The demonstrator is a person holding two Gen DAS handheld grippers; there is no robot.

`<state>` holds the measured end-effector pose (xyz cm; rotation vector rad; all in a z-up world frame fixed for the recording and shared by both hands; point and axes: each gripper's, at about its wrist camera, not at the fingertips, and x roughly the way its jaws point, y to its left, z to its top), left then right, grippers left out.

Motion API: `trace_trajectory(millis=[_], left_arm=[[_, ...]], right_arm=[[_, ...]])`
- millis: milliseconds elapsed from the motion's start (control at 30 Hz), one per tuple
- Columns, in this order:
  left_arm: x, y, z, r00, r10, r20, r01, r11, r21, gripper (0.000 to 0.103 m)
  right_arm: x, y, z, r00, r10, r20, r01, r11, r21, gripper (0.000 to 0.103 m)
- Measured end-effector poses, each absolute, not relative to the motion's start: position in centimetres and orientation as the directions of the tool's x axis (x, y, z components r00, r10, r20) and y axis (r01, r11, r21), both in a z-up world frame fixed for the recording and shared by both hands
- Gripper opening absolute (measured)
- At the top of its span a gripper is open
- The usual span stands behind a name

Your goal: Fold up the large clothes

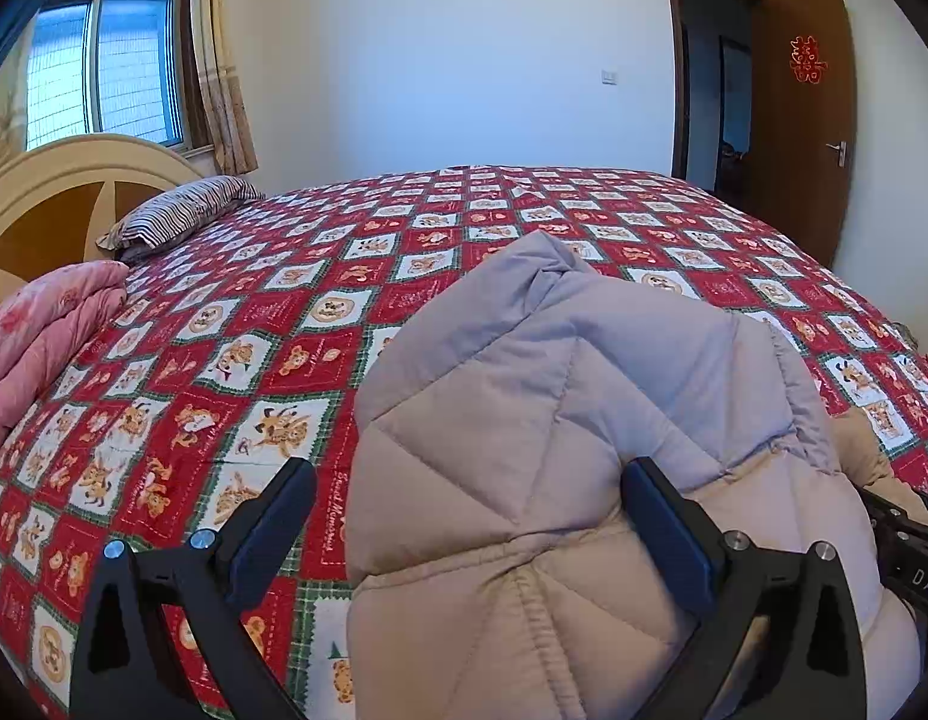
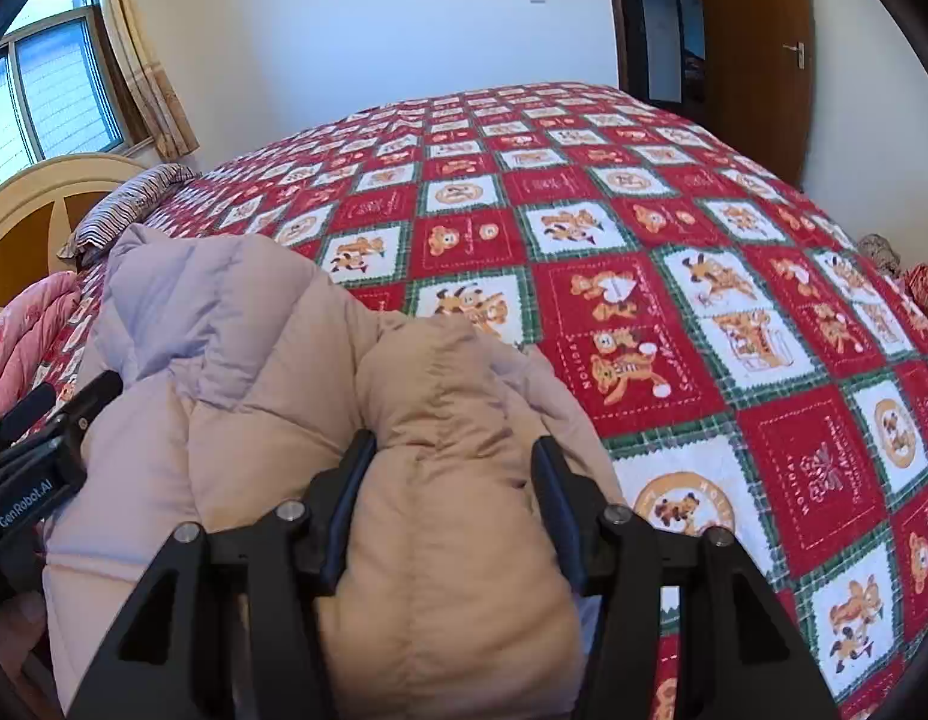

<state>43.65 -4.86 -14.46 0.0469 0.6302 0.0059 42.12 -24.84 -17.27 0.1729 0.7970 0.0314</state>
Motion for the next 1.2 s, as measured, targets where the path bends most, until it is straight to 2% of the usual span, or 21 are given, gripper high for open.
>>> trace_trajectory(millis=[367, 1200], left_arm=[[44.4, -4.0, -15.3, 0.787, -0.033, -0.616, 0.025, 0.999, -0.021, 0.102], [44.8, -4.2, -16.2, 0.776, -0.034, -0.630, 0.020, 0.999, -0.029, 0.102]], right_arm=[[42.2, -24.8, -18.4, 0.704, 0.085, -0.705, 0.040, 0.987, 0.159, 0.057], [42.4, -24.8, -19.3, 0.704, 0.069, -0.707, 0.045, 0.989, 0.141, 0.058]])
